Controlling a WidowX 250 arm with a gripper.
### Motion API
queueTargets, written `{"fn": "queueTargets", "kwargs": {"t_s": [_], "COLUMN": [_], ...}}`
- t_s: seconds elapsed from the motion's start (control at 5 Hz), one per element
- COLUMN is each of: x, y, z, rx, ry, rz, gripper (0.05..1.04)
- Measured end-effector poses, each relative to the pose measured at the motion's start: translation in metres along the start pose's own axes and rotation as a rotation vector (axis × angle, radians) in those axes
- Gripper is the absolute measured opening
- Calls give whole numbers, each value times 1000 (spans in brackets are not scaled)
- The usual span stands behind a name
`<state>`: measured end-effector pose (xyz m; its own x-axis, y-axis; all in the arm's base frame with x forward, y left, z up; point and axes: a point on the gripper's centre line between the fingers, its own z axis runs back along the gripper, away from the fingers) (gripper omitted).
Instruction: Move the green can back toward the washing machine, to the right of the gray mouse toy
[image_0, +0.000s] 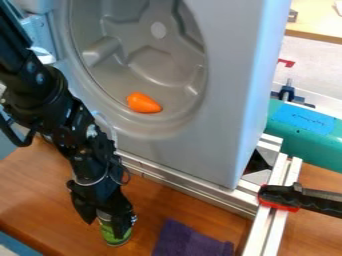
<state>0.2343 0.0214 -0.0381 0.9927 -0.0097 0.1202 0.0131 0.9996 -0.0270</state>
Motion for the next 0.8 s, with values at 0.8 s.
{"fn": "queueTargets", "kwargs": {"t_s": [0.8], "x": [42], "y": [29], "z": [5], "rx": [15], "ry": [-27], "rz": [63], "gripper": [1001]}}
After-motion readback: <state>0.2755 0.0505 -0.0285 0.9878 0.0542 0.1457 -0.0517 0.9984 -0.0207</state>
